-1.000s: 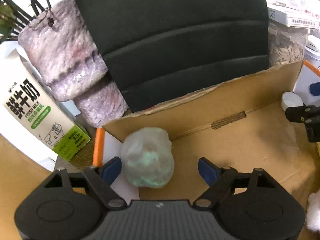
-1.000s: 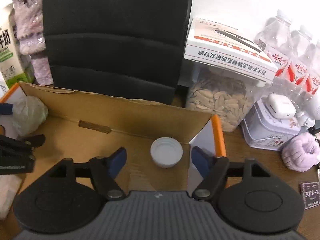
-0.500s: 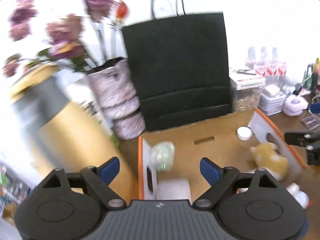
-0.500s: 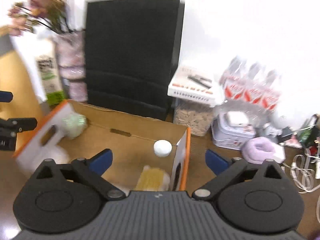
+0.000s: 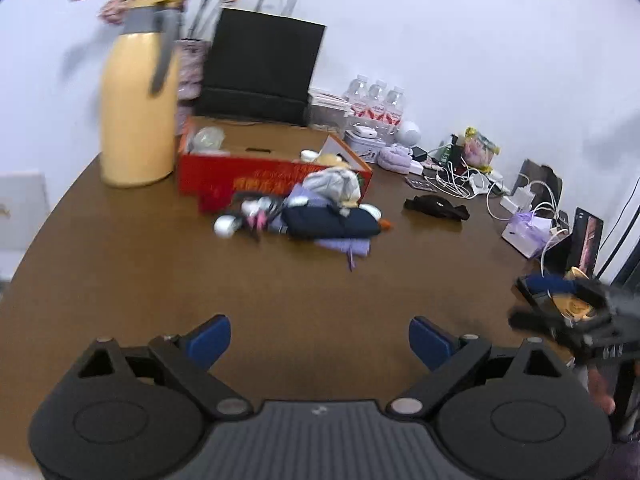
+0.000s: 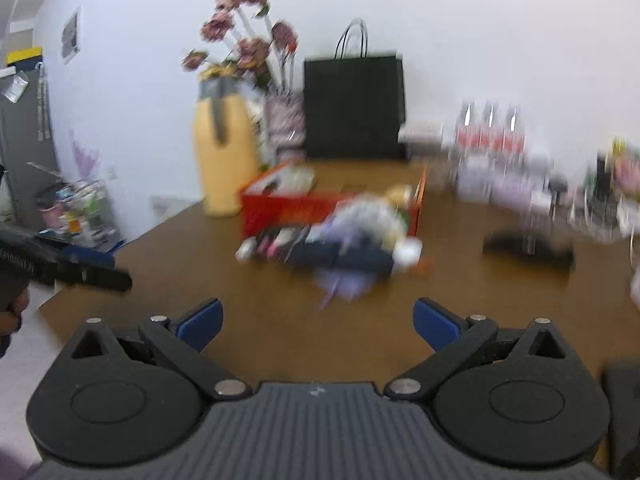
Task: Organize objects
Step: 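Withdraw both open tools from the box back over the table, then grasp the red rose with the left tool while the right tool grasps a white round lid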
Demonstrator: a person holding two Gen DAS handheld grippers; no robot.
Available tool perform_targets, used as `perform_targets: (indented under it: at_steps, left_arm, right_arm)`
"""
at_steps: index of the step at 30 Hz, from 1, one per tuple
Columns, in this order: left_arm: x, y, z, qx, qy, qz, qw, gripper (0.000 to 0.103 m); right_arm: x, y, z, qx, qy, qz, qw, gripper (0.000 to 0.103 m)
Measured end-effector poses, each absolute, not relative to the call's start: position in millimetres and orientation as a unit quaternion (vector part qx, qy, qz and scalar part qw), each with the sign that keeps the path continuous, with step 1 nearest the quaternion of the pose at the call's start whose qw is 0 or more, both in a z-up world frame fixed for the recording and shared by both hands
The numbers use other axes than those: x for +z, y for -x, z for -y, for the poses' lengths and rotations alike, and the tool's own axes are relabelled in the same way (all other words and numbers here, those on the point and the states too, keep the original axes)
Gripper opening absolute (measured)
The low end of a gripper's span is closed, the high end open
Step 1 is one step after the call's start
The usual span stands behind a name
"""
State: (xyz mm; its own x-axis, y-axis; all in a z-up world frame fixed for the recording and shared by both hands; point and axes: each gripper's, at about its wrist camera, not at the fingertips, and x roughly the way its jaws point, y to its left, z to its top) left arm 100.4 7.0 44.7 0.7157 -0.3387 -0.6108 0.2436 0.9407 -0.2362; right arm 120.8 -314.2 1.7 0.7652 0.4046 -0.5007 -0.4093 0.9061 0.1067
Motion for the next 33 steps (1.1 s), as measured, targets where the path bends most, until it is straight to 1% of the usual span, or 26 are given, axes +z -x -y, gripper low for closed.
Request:
perform_targets:
  at_steps: [2,4,10,12,16,20,22,23,24,25,26,27,28,29,31,32,33]
  left_arm:
    - [44,-80,-14,-0.128,0.050,-0.334,0.932,0.097]
    - [44,-76,-19,-0.092,0.040,-0.327,0.940,0.100]
    - [38,-98,-17,-0.074,0.042,-0.321,0.943,0.099]
    - [34,-104,-14,-0.084,0.034,-0.318,0.944,0.099]
    - [20,-131,-17,-0.069,0.021,-0.333,0.940,0.099]
    - [12,-175,-24,-0.054,0.004,-0.324,0.944,0.094]
    - [7,-205,-27,-0.048,-0.004,-0.312,0.949,0.093]
    - [5,-222,-29,-0.039,-0.005,-0.307,0.951,0.090]
    - [3,-240,-30,-0.028,-0.001,-0.303,0.953,0.086]
    - [1,-258,-33,-0.023,0.007,-0.302,0.953,0.084]
    - [0,-278,-36,-0.023,0.020,-0.306,0.951,0.080]
    - [-2,-297,-38,-0.030,0.034,-0.312,0.949,0.076]
    - [-4,-315,-39,-0.042,0.044,-0.316,0.947,0.074]
    - [-7,-332,-38,-0.054,0.045,-0.319,0.945,0.074]
    - [-14,-362,-31,-0.069,0.024,-0.321,0.944,0.070]
    - [-19,-376,-28,-0.069,0.009,-0.321,0.944,0.065]
    - [-25,-388,-26,-0.062,-0.002,-0.328,0.943,0.056]
  right_arm:
    - [-4,-93,327,0.209,0.009,-0.284,0.936,0.103]
    - [-4,-73,339,0.188,0.009,-0.292,0.938,0.103]
    - [-3,-75,344,0.151,-0.003,-0.276,0.949,0.103]
    - [-8,-87,339,0.132,0.002,-0.268,0.954,0.103]
    - [-25,-121,324,0.067,0.059,-0.260,0.961,0.103]
    - [-35,-164,314,0.083,0.081,-0.253,0.961,0.103]
    - [-40,-191,309,0.081,0.094,-0.244,0.962,0.102]
    - [-42,-208,306,0.076,0.103,-0.240,0.962,0.097]
    - [-45,-226,302,0.072,0.110,-0.240,0.962,0.089]
    - [-46,-244,300,0.070,0.111,-0.244,0.961,0.084]
    - [-47,-263,298,0.073,0.109,-0.247,0.960,0.078]
    - [-48,-280,297,0.079,0.104,-0.249,0.960,0.075]
    - [-49,-299,296,0.084,0.099,-0.255,0.958,0.074]
    - [-51,-318,295,0.087,0.098,-0.262,0.956,0.070]
    - [-59,-354,294,0.092,0.088,-0.285,0.950,0.063]
    - [-65,-374,295,0.096,0.075,-0.300,0.946,0.059]
    - [-72,-389,297,0.100,0.064,-0.314,0.942,0.054]
